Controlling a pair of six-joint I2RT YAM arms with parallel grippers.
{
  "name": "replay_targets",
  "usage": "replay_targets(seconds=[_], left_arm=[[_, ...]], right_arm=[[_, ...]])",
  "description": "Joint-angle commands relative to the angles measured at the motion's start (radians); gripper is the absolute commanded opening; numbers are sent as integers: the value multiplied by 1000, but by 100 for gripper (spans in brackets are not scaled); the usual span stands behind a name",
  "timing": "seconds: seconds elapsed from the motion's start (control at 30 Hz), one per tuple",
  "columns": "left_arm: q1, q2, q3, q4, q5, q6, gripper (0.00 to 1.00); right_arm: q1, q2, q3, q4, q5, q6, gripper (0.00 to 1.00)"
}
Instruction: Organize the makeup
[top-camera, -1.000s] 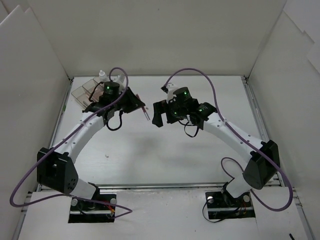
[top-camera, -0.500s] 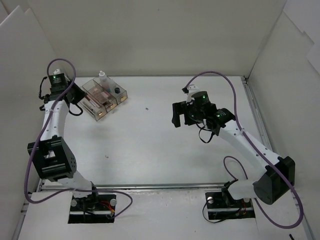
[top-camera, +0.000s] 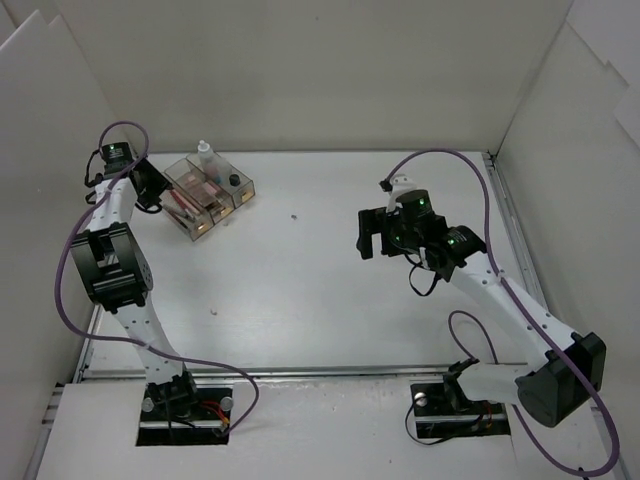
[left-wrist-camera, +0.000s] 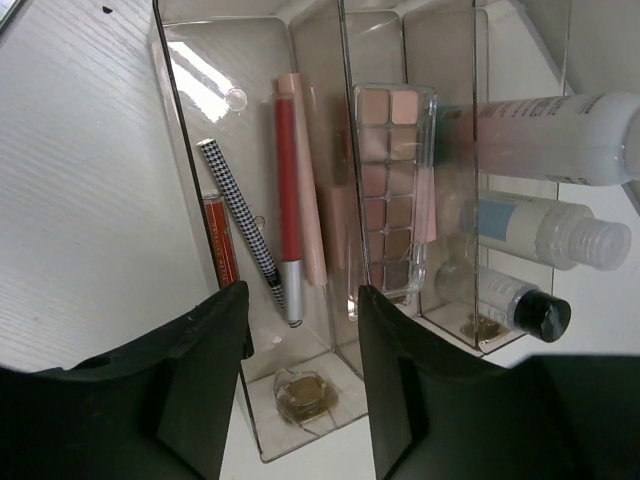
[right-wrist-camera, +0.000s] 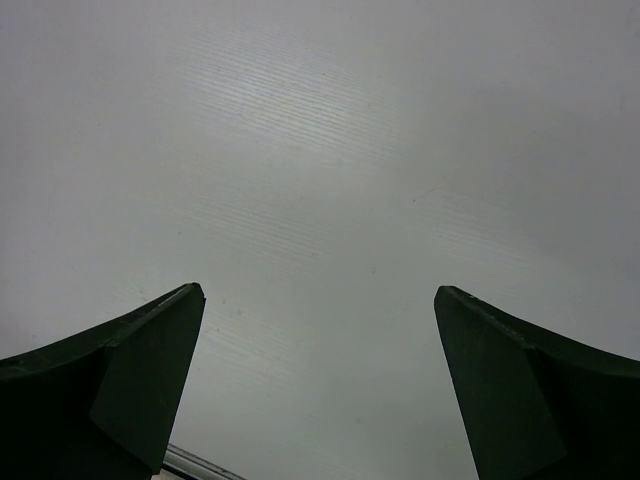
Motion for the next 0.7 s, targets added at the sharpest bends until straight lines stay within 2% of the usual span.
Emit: replay_targets(seconds=[0.0,0.17,0.27,0.47,0.57,0.67], left_arm=[[10,-22,87,4,9,-4,44],[10,-69,67,-4,18,13,54],[10,-158,26,-21,-1,42,57],[-24,-449,-149,-81,-103,169,62],[-24,-694,-270,-68,-150,206,67],[-24,-781,-262,-136,-179,236,73]], right_arm=[[-8,-44,-13,4,39,27,98],[-12,-84,-18,-19,60,25,98],[-12,-114,-20,-28,137,14,98],[-19,-191,-15,-38,308,7,98],[-17,-236,-1,-38,405,4,98],[-23,-292,6,-36,472,25,98]])
